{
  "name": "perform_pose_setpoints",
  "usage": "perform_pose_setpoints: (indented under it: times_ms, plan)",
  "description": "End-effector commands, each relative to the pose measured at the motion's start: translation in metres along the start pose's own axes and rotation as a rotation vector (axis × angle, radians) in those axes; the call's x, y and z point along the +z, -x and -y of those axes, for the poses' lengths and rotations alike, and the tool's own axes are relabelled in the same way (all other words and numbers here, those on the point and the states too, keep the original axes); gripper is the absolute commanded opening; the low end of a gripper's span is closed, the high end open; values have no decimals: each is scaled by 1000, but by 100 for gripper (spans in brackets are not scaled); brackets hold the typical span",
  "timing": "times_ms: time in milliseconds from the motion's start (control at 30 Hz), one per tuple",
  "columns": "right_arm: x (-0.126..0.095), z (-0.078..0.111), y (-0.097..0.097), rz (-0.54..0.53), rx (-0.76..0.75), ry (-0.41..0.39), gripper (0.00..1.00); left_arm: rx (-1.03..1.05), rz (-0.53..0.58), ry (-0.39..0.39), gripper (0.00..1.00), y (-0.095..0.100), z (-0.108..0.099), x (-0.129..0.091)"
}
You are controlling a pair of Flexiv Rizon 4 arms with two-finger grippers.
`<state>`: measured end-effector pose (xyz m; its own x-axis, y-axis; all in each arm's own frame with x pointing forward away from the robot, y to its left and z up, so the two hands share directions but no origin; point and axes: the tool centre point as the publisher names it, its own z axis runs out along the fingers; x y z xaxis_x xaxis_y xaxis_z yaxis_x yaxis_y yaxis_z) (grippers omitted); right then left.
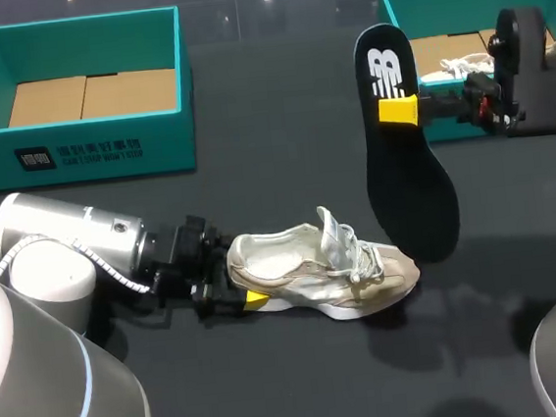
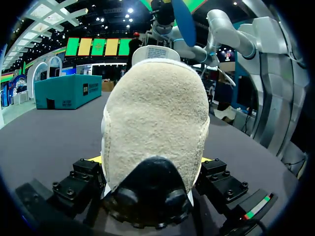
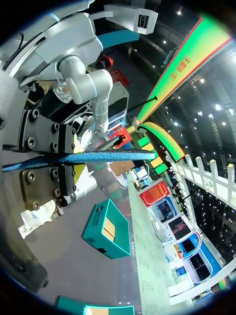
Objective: Take the shoe out of the shoebox, open the shoe tongue, remove and reinsert the insole, then place the shoe into the shoebox
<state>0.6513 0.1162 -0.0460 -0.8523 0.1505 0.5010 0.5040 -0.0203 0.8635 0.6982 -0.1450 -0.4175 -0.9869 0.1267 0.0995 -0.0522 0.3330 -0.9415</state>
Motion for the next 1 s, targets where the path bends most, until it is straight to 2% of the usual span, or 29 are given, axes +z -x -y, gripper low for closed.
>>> perform_pose_setpoints:
  times_ms: [33,533,567,633,700,1000]
  plan:
    - [-6,1,-8,9,-4,-6,0,0,0,1,0,0,-1,1]
    - [-7,1,-8,-1,-11,-8,0,2,-11,-9,0,-1,2,0]
    - [-7,1,-8,-1,-11,-8,0,10,-20,-7,5,-3,4,-2]
    - [-7,1,-8,-1,-11,-8,0,31,-14,9,33,-5,6,-3]
    - [-7,1,-8,-1,-11,-8,0,37,-6,32,100,-6,6,-4]
    - [-7,1,-8,-1,-11,-8,0,29,10,94,100,-10,3,-16]
